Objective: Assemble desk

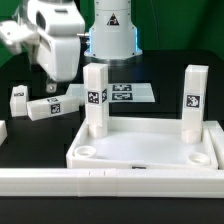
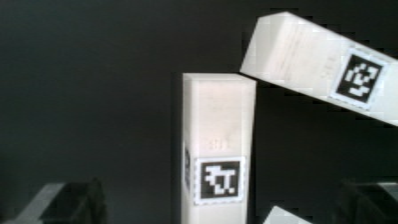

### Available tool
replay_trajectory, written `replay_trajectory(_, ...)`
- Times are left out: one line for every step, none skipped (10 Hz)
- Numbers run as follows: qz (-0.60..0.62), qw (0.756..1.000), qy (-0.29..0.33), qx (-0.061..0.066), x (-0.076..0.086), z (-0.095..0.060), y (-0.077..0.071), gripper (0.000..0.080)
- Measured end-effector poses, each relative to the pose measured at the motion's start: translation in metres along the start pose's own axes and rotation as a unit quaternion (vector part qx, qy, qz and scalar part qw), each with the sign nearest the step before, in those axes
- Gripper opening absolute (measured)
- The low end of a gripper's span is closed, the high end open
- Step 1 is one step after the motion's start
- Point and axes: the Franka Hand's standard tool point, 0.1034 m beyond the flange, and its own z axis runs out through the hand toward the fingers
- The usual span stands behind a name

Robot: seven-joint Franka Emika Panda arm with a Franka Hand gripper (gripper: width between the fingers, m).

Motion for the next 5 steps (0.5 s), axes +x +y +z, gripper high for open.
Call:
replay_trajectory(0.000,1.000,0.001,0.002,0.0008,0.0035,-0.0007,0.0648)
replay_trajectory(0.000,1.000,0.001,0.003,0.0009,0.0041,-0.0008,0.0648)
replay_trajectory(0.040,0.999,0.002,0.003,0.0011,0.0041,-0.0007,0.0648)
replay_trajectory(0.131,0.991,0.006,0.002,0.0004,0.0042,-0.0024,0.0648)
replay_trajectory(0.239,0.971,0.007,0.002,-0.0035,0.0035,-0.0062,0.0648)
